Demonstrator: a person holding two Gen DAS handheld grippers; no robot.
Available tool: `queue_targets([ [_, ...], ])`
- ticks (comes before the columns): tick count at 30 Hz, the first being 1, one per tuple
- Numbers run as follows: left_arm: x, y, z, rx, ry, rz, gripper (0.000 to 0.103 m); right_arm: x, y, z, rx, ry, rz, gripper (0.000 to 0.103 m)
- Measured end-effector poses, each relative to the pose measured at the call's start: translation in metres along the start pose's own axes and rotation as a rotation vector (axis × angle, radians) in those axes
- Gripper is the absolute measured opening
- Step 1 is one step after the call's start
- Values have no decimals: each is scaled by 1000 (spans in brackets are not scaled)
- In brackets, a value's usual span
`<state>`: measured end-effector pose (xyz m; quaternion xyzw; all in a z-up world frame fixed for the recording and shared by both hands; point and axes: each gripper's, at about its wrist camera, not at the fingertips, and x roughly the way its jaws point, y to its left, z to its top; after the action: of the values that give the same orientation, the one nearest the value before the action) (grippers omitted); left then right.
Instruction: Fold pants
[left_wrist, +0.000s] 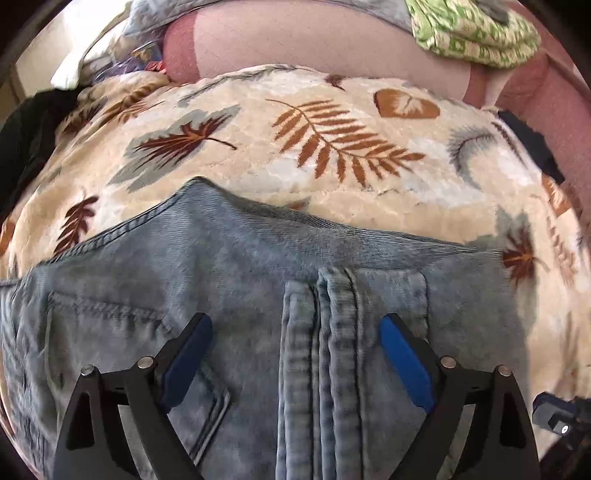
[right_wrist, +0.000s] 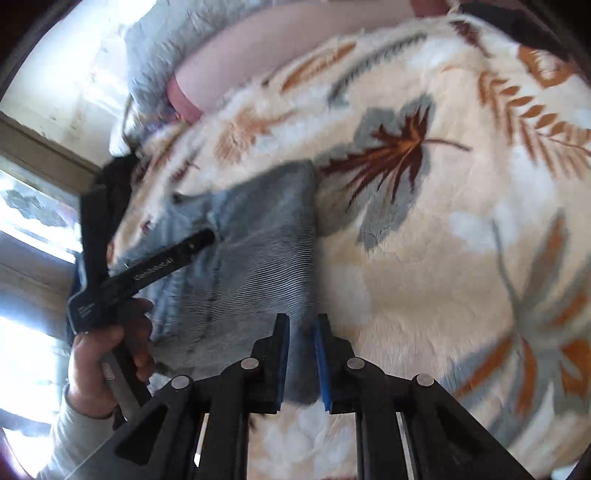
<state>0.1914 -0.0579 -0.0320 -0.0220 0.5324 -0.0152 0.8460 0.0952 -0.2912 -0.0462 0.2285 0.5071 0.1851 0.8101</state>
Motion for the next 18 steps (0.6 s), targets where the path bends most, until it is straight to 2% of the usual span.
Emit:
queue_targets([
  [2,-24,1,-11,11,-48,-44,92,5,0,-11,-21,27,-15,18],
  [3,-32,-1,-18,26,-57,-53,92,21,-5,-18,-42,76,-71,18],
  [4,-40,-4,-31,49,-58,-70,92,27,-8,-22,-42,74,-97,18],
  [5,-40,-7,-38,67,-49,-63,92,27,-11,-23,-30,61,-85,18],
  [8,-17,-18,-64,165,10,33,93,13,-8,-13,-10,44,-46,21],
  [10,-23,-15,-67,139,-23,26,93,1,1,2,-39,-4,-57,21],
  [13,-38,-17,-65,141,-54,22,92,6,10,32,-3,-8,83,20],
  [15,-47,-18,-70,147,-89,20,92,29,8,47,42,43,180,20],
  [16,-48,-19,-72,158,-92,20,92,42,4,50,49,80,170,21],
  [17,-43,-21,-74,178,-78,29,92,56,-6,50,63,105,97,21],
  [18,-34,-22,-76,197,-52,50,92,70,-26,49,155,121,64,14],
])
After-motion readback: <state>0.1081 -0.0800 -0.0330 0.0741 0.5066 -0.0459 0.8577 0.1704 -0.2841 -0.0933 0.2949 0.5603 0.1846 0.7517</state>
